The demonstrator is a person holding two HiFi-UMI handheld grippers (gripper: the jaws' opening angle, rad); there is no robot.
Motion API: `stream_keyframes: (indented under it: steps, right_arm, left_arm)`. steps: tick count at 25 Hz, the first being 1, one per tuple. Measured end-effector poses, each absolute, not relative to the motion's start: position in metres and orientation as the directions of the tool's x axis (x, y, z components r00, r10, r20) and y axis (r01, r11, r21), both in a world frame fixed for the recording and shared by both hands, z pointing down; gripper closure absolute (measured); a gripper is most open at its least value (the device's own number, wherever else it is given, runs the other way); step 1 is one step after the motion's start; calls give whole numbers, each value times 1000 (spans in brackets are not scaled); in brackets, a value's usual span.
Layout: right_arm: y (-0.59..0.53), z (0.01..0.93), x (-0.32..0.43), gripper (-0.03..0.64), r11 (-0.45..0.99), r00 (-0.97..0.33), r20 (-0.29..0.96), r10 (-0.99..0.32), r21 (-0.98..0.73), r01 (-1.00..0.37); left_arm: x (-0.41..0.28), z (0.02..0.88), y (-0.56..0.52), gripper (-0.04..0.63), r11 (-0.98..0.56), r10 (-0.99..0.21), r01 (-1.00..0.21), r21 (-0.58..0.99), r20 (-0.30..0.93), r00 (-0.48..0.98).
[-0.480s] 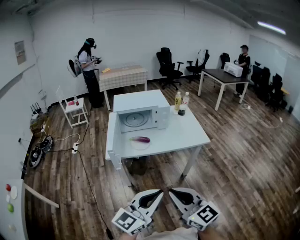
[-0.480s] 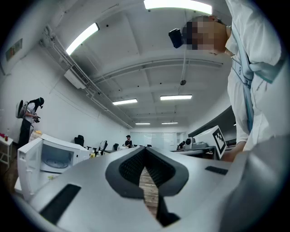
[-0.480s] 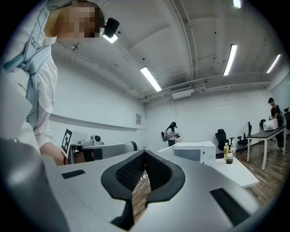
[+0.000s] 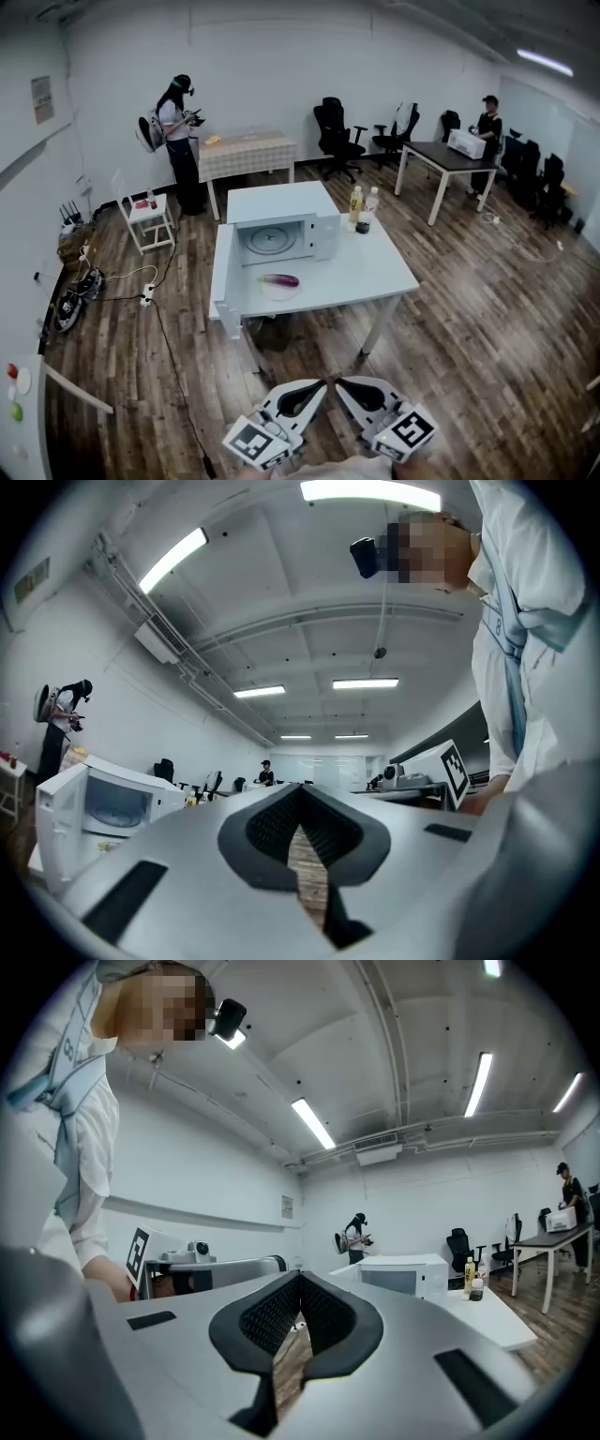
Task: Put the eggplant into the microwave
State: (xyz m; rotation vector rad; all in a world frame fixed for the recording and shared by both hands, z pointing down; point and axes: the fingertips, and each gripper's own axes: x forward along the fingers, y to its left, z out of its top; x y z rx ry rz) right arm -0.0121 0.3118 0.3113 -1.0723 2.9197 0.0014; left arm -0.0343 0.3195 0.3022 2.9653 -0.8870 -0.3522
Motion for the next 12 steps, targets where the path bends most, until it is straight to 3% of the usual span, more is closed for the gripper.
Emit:
stream_keyframes:
  steps: [12]
  right_arm:
    - [307,316,-13,584,762,-762,-11,-647,-29,-647]
  left_arm:
    - [-37,304,314,593,-837,-546,-536,106,-193,815]
